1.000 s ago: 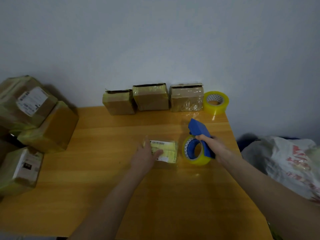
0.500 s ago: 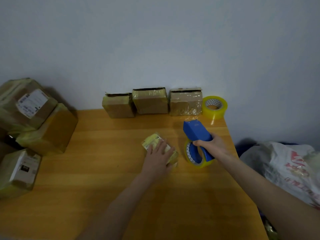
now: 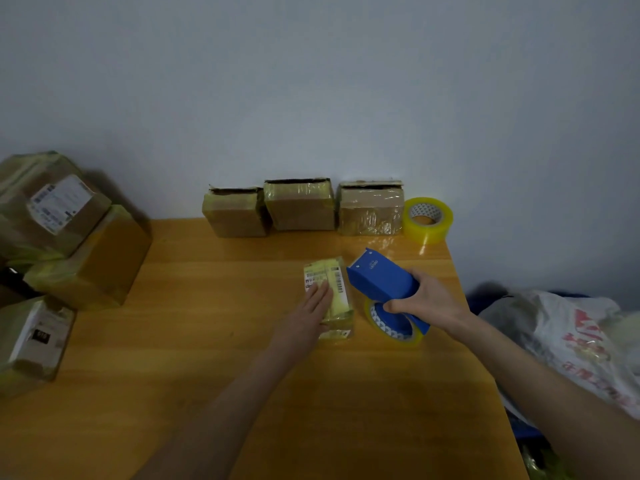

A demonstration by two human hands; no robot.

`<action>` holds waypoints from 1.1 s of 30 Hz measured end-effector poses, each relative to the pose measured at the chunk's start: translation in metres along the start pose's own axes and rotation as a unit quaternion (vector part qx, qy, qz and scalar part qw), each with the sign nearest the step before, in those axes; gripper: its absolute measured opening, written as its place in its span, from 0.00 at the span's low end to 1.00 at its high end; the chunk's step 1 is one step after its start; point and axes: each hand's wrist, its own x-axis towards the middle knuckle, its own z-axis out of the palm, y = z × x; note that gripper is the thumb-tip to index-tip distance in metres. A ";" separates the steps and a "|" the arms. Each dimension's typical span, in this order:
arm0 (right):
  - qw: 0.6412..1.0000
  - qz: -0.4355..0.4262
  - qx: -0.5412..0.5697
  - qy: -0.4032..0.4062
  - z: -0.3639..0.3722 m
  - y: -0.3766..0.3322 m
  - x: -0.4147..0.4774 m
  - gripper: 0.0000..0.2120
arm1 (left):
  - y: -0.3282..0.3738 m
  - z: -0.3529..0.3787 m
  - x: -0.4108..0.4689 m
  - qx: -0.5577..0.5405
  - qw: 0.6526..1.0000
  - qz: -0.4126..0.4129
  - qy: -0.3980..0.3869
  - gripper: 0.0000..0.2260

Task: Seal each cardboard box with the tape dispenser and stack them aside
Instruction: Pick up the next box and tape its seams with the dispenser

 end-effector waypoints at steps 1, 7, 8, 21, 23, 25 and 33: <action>1.000 -0.001 -0.007 -0.011 0.000 -0.001 0.000 0.27 | -0.002 0.001 0.000 -0.015 1.000 0.007 -0.002 0.33; 0.998 -0.023 -0.040 -0.049 -0.009 -0.014 -0.006 0.27 | -0.015 -0.001 0.005 0.043 0.998 0.040 -0.009 0.35; 0.997 -0.029 -0.038 -0.054 -0.012 -0.017 -0.008 0.27 | -0.017 -0.003 0.005 0.052 0.998 0.043 -0.009 0.36; 0.991 -0.077 0.038 -0.098 -0.013 -0.026 -0.028 0.28 | 0.040 -0.077 -0.015 -0.655 0.733 -0.180 0.049 0.20; 0.991 -0.079 0.029 -0.101 -0.013 -0.026 -0.028 0.30 | 0.044 -0.082 -0.017 -0.655 0.732 -0.174 0.068 0.20; 0.991 -0.082 0.018 -0.103 -0.012 -0.026 -0.029 0.30 | 0.046 -0.085 -0.019 -0.652 0.736 -0.167 0.071 0.17; 0.989 -0.083 0.023 -0.117 -0.009 -0.021 -0.030 0.30 | 0.042 -0.084 -0.024 -0.632 0.752 -0.175 0.069 0.05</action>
